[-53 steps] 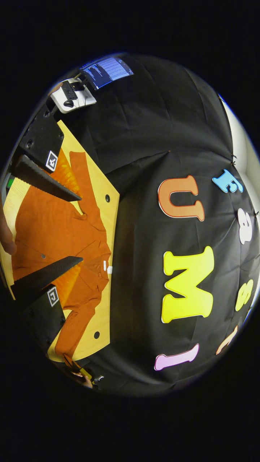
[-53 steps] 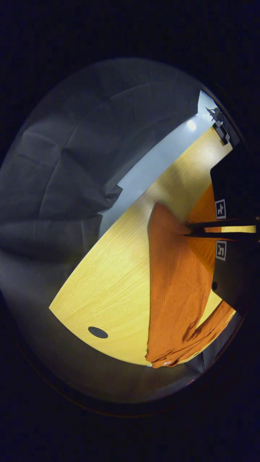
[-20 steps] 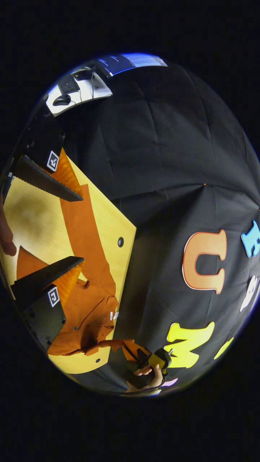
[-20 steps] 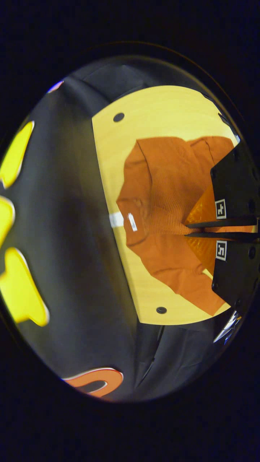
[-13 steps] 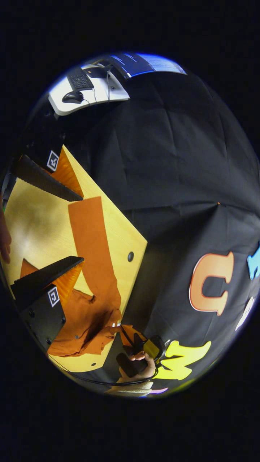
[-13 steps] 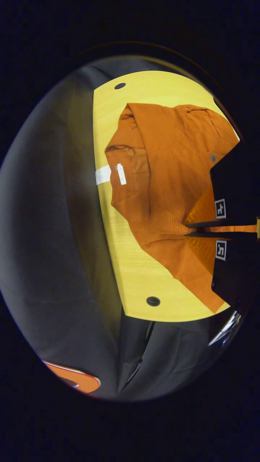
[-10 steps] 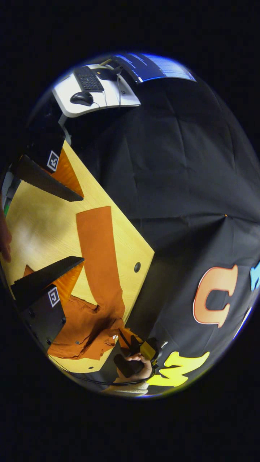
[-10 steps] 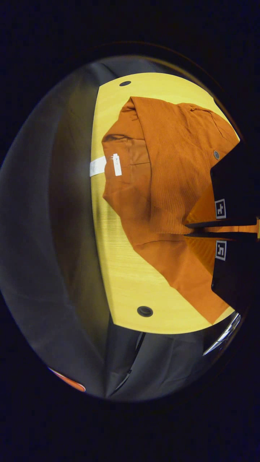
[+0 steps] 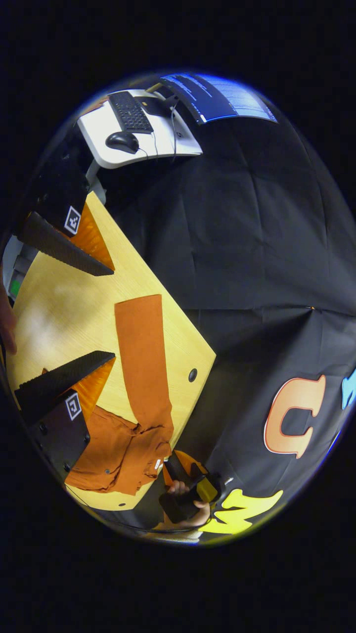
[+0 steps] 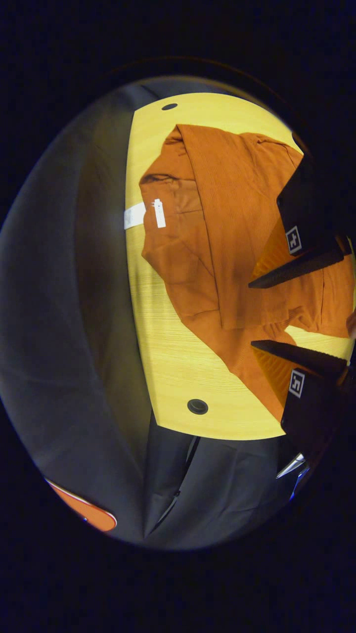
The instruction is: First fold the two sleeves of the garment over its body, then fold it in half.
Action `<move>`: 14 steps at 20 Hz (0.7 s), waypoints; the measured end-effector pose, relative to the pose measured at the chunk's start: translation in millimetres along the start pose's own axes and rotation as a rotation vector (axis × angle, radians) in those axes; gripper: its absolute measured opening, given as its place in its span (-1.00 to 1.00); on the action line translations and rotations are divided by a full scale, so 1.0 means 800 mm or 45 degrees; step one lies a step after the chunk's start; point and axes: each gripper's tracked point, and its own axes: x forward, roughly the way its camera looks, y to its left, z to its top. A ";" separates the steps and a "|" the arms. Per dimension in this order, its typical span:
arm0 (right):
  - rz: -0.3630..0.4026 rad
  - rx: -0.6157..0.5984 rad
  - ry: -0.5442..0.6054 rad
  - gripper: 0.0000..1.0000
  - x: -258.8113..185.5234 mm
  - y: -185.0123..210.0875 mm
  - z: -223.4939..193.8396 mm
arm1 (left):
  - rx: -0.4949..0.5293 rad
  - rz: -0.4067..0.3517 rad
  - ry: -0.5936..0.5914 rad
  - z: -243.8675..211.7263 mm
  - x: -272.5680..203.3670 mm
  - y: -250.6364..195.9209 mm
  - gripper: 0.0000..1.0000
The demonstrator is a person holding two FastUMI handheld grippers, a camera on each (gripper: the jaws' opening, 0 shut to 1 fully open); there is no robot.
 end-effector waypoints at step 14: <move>-0.203 -0.105 -0.151 0.84 -0.236 -0.266 -0.103 | -0.171 0.055 0.327 0.047 0.141 -0.014 0.94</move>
